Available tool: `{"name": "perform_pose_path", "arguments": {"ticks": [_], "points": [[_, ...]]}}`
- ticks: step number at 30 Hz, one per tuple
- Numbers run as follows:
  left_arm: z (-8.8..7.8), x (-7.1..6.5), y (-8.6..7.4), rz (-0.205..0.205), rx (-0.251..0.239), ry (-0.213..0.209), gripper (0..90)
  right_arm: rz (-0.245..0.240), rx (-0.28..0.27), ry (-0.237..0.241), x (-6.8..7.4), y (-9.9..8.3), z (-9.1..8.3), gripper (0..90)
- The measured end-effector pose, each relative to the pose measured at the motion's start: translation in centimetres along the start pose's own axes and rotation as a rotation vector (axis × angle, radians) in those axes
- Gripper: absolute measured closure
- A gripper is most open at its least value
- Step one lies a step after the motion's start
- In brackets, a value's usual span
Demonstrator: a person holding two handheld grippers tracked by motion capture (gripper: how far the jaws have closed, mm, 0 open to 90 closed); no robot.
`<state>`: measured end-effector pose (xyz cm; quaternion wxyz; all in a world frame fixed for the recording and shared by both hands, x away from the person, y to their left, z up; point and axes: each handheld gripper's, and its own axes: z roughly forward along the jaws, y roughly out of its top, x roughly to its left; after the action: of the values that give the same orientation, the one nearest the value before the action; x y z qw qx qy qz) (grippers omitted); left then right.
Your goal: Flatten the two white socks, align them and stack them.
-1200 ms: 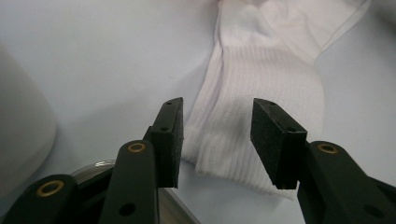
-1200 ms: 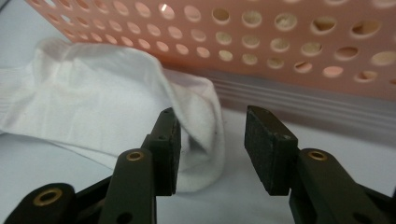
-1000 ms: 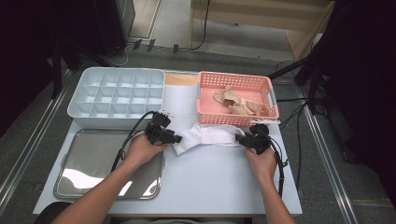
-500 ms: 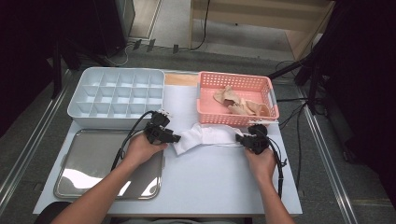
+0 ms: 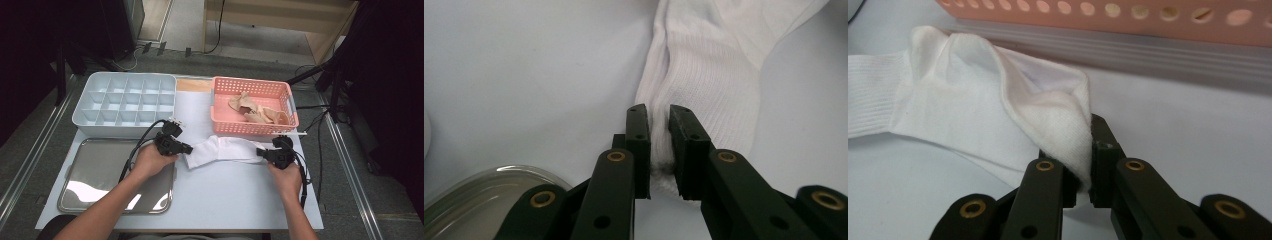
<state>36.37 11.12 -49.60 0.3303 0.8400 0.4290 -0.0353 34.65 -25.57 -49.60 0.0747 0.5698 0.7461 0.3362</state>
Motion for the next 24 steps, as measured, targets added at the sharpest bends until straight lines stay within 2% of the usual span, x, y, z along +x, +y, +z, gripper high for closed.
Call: {"name": "perform_pose_path", "arguments": {"ticks": [3,6,7,11,14,16,20,22,24], "points": [[-0.4,0.0,-0.1,-0.002,0.012,-0.019,80.8,0.001,0.021,0.008,-0.3,-0.5,-1.0,86.3],[-0.3,-0.1,-0.2,-0.005,0.021,-0.016,81.3,-0.006,0.044,0.007,-0.5,-1.0,-1.6,86.6],[-0.3,0.0,-0.2,0.007,0.037,-0.011,81.6,-0.003,0.052,0.005,-0.7,-1.4,-1.8,86.9],[0.2,0.4,-0.3,-0.012,0.041,-0.011,82.2,0.025,0.092,-0.005,-1.4,-2.3,-1.8,87.4],[0.3,0.4,-0.3,-0.018,0.037,-0.016,82.2,0.038,0.083,0.004,-1.8,-2.8,-1.8,87.4],[0.5,0.2,-0.3,-0.010,0.043,-0.018,82.0,0.021,0.079,0.000,-1.6,-2.8,-1.7,86.9],[0.9,-0.4,-0.3,0.007,0.053,-0.010,80.1,0.017,0.060,0.023,-1.5,-3.0,-1.6,79.0],[1.0,-0.4,-0.4,0.012,0.056,-0.005,78.9,0.020,0.048,0.030,-1.5,-3.0,-1.7,70.5],[0.9,-0.3,-0.4,0.003,0.055,-0.014,78.3,0.023,0.037,0.027,-1.5,-3.0,-2.0,68.0]]}}
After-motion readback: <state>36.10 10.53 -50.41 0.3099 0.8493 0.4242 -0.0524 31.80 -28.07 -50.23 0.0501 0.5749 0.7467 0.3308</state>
